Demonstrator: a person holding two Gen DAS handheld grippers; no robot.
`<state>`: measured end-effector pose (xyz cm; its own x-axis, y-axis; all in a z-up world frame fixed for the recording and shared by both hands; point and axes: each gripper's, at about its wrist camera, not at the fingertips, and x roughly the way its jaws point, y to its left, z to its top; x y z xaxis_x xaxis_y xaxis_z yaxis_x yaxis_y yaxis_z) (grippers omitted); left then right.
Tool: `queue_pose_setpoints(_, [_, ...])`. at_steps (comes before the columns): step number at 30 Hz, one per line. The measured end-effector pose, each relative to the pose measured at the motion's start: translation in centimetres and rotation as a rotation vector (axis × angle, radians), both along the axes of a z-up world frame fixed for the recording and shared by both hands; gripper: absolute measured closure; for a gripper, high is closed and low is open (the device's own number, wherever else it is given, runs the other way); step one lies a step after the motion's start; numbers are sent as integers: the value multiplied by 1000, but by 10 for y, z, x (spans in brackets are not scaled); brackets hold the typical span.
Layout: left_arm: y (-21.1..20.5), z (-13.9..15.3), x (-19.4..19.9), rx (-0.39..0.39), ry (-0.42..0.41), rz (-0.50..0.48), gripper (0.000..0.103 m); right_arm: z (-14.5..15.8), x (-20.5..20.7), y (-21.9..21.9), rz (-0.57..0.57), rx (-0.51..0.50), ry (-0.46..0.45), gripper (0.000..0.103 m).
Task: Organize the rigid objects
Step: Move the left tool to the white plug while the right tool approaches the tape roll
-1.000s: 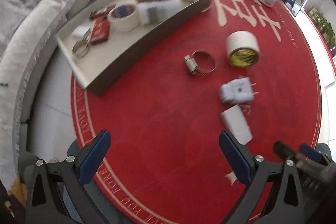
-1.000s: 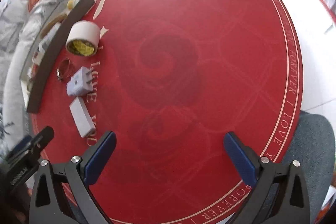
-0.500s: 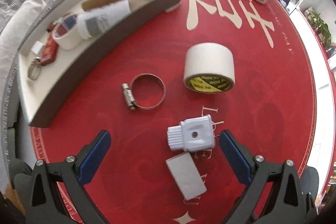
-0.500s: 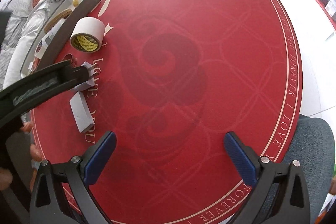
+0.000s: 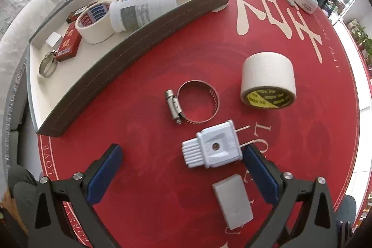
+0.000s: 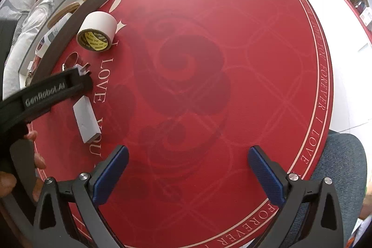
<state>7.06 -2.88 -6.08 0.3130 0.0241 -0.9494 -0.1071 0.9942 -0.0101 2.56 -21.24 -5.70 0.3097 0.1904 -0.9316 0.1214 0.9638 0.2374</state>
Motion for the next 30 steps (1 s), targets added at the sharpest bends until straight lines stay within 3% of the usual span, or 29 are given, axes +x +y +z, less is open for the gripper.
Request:
queue_pose_setpoints(6, [0,1,7,1,-12,36,0,0,1,5,7,-16,3,0])
queue_pose_setpoints(13, [10,-1,24,-4,34,45,1,0,1,10,10,-24,5,0])
queue_pose_setpoints(16, [7,5,19,5,-10,-4,19,0,1,11,7,-21,6,0])
queue_pose_setpoints(18, [0,11,13,6,-43,-58,52,-2,3,11,4,-16,7,0])
queue_pose_setpoints(24, [-5,11,-7,9,-67,-180,53,-2,3,-3,-7,13,2,0])
queue_pose_setpoints(30, [20,12,-43,-10,-38,-168,53,-3,2,-8,-14,21,4,0])
